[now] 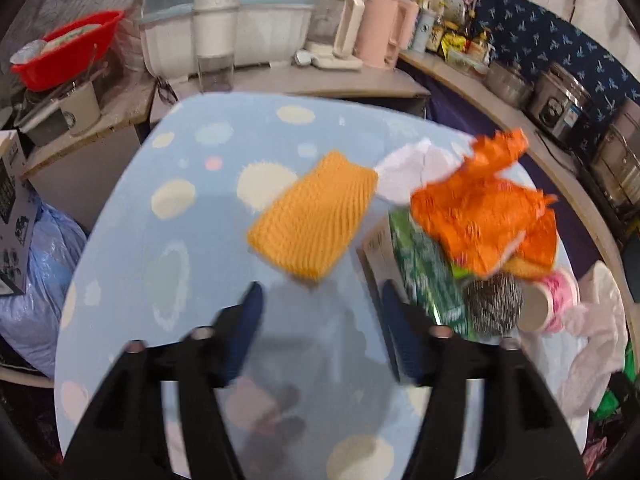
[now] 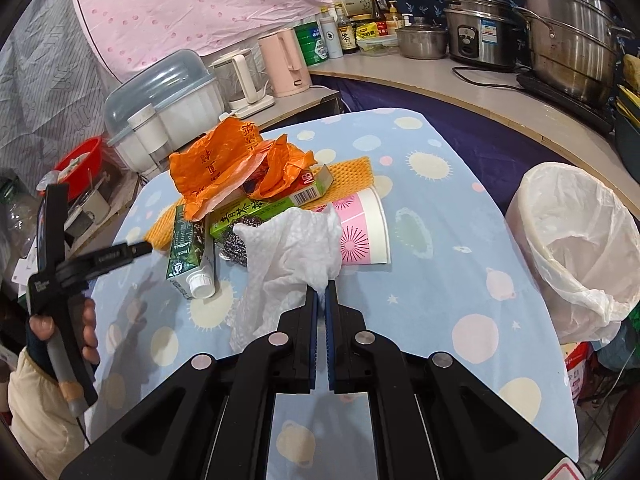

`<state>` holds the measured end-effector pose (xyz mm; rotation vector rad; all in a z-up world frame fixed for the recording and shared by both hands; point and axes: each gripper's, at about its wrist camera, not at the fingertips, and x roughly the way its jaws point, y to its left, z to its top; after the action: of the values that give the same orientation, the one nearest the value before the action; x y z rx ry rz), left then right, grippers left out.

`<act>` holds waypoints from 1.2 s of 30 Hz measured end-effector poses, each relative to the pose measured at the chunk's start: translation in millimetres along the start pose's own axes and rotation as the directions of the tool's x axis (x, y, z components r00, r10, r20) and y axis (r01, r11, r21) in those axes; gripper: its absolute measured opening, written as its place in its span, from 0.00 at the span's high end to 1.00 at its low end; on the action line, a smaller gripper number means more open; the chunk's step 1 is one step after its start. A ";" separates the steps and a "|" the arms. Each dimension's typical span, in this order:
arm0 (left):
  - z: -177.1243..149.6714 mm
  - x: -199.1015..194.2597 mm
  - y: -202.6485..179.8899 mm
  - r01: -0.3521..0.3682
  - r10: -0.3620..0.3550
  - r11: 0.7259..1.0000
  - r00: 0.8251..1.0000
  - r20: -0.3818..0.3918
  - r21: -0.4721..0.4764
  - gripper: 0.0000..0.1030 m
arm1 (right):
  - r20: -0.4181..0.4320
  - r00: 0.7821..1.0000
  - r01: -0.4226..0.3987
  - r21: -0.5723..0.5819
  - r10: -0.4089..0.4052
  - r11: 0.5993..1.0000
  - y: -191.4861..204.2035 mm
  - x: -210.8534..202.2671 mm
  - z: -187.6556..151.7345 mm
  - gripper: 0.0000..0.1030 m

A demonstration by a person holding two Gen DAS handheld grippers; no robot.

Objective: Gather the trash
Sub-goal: 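Grasp the orange mesh sleeve with the left tool while the right tool holds the paper towel, then carry the towel and mesh sleeve over the bin and open both tools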

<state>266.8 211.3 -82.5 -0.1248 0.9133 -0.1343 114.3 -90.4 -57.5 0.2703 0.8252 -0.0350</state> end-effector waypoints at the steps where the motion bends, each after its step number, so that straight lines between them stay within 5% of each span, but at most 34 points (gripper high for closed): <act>1: 8.3 3.0 -1.2 -0.004 0.004 1.000 1.000 0.012 0.012 0.36 | 0.000 1.000 0.000 0.002 0.000 1.000 -0.1 0.6 0.5 0.96; 10: 44.3 70.4 10.6 -0.053 0.053 0.999 0.997 -0.057 0.015 0.39 | -0.008 1.000 0.002 0.010 -0.002 1.000 -3.9 11.6 8.7 0.96; 14: 35.7 85.1 8.7 -0.032 0.036 0.999 0.994 -0.099 0.039 0.64 | -0.012 1.000 0.011 0.006 -0.011 1.000 -3.9 16.0 11.7 0.96; 16: 32.5 80.8 6.2 -0.028 0.032 0.999 0.996 -0.086 0.047 0.86 | -0.013 1.000 0.012 0.006 -0.012 1.000 -3.6 17.0 12.5 0.96; 18: 29.2 74.7 4.1 -0.017 0.021 0.999 0.996 -0.086 0.044 0.90 | -0.012 1.000 0.011 0.006 -0.011 1.000 -2.9 17.1 12.8 0.96; 36: -20.7 -55.4 -25.2 0.041 -0.042 0.999 0.999 0.028 0.027 0.91 | 0.079 0.997 -0.017 0.010 0.017 1.000 -7.7 -34.9 6.2 0.96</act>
<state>215.3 194.8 -47.7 -0.1210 0.8803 -0.1827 94.0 -102.0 -29.8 0.2838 0.7442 -0.0339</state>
